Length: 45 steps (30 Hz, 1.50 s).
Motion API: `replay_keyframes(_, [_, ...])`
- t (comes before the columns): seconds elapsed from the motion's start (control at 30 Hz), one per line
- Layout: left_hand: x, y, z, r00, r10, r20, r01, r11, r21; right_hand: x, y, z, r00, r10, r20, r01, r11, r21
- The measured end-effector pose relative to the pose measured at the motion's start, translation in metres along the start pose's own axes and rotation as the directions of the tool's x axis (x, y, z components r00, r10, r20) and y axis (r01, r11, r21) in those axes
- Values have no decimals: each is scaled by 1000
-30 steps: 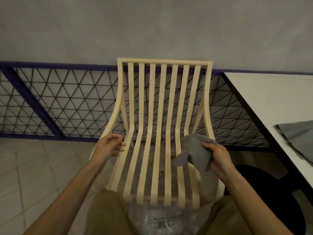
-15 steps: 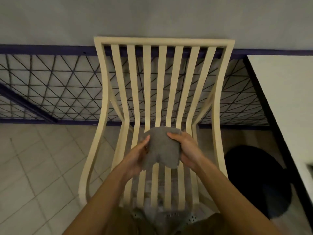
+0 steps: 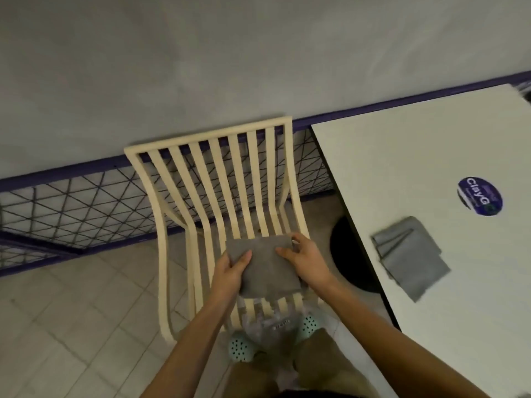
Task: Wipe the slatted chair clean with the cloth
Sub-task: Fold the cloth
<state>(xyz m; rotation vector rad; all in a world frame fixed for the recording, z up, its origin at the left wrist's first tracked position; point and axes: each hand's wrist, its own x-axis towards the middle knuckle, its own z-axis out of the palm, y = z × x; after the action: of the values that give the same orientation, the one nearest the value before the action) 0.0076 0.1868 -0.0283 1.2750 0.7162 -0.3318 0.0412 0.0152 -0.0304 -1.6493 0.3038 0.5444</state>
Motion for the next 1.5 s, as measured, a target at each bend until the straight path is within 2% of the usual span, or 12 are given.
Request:
replay_keyframes(0.1, [-10,1,26,995,20,97,-22,1000,11,-13,-5,-39,997,17,-74,-11,997,81])
replay_keyframes(0.17, [-12,-7,43,992,-3,129,-2,999,34,-20,-6,-66,993,14,-115,-8,999,52])
replay_keyframes(0.3, [-10,-27,108,974,-48,219,37,998,55,-29,-5,-140,984,-51,-170,31,992,-119])
replay_keyframes(0.47, [-14,-61,198,934,-135,331,90,985,147,-32,13,-243,956,-99,-276,-8,932,-363])
replay_keyframes(0.67, [2,-91,274,874,-316,368,227,937,267,-7,43,-329,948,21,-316,-174,869,-464])
replay_keyframes(0.8, [12,-105,282,854,-379,355,211,878,430,9,63,-343,958,109,-264,-247,781,-574])
replay_keyframes(0.87, [12,-108,284,871,-362,333,210,886,413,13,69,-342,965,125,-233,-248,729,-638])
replay_keyframes(0.97, [9,-112,296,907,-357,223,278,905,321,18,71,-341,967,129,-218,-242,722,-648])
replay_keyframes(1.1, [3,-116,312,934,-342,106,330,937,117,18,71,-338,979,-23,-205,-135,681,-719])
replay_keyframes(1.23, [3,-119,317,923,-363,128,345,928,144,15,73,-335,979,-95,-178,-68,674,-736])
replay_keyframes(1.37, [12,-115,314,952,-283,113,258,945,200,18,64,-338,982,-93,-164,-45,730,-682])
replay_keyframes(1.5, [23,-108,309,980,-141,138,94,948,304,29,53,-341,979,-115,-167,-35,713,-700])
